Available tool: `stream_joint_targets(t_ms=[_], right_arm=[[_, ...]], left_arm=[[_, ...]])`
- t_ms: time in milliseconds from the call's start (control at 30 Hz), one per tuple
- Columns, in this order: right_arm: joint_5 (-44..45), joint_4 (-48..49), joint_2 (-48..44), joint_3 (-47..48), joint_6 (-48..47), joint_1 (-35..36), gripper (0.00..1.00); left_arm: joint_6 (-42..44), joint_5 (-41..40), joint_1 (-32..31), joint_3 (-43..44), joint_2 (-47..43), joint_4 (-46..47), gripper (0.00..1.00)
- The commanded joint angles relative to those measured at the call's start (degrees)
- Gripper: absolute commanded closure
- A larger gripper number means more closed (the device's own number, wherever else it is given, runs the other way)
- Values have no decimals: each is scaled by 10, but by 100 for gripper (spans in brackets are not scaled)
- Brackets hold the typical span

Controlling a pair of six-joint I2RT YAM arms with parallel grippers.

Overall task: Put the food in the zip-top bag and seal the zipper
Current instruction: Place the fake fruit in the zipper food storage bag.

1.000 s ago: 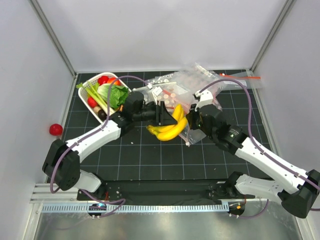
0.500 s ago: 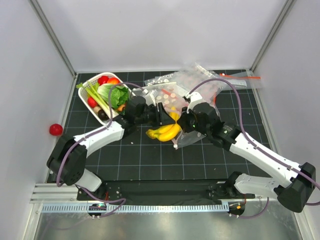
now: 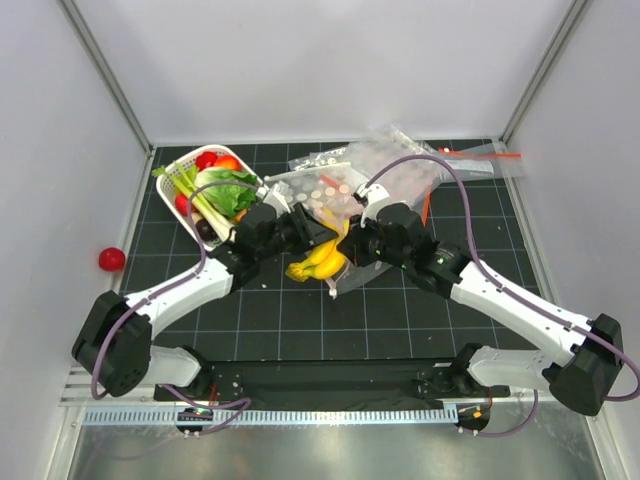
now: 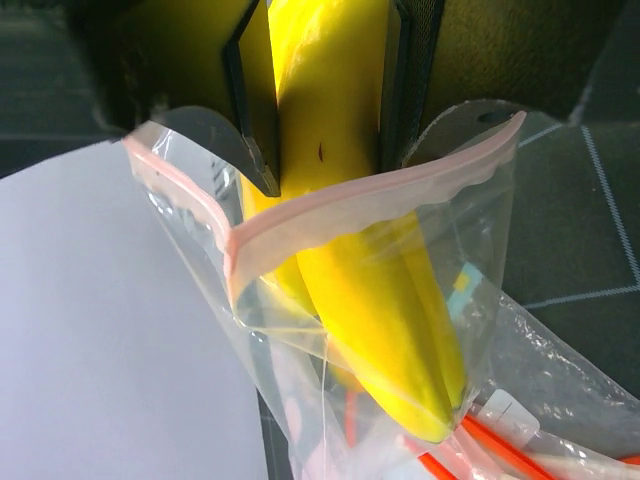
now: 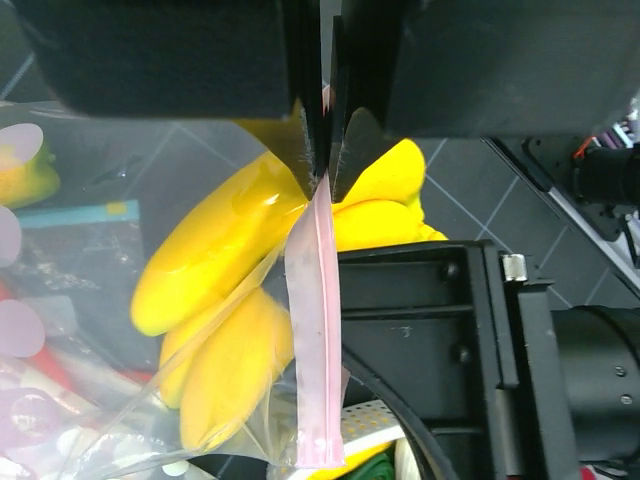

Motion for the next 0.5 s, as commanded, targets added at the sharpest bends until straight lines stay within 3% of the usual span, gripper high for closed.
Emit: stream_joint_targets(t_ms=[0, 100, 233, 333, 367, 400, 467], right_arm=[[-29, 13, 9, 16, 17, 10, 99], [-30, 20, 3, 15, 36, 9, 99], [-13, 8, -1, 38, 83, 8, 99], [-20, 2, -9, 43, 119, 9, 99], [-25, 9, -13, 41, 141, 8, 99], [-30, 14, -19, 40, 150, 8, 99], [-45, 21, -37, 40, 168, 7, 99]], left_arm=[[-55, -45, 4, -2, -19, 68, 92], [-59, -41, 2, 4, -18, 77, 83], [-82, -44, -9, 28, -35, 73, 80], [-96, -64, -14, 89, -53, -31, 74], [-106, -72, -14, 99, -60, -54, 69], [-104, -81, -14, 106, -66, -70, 54], [-104, -98, -15, 131, -82, -109, 33]])
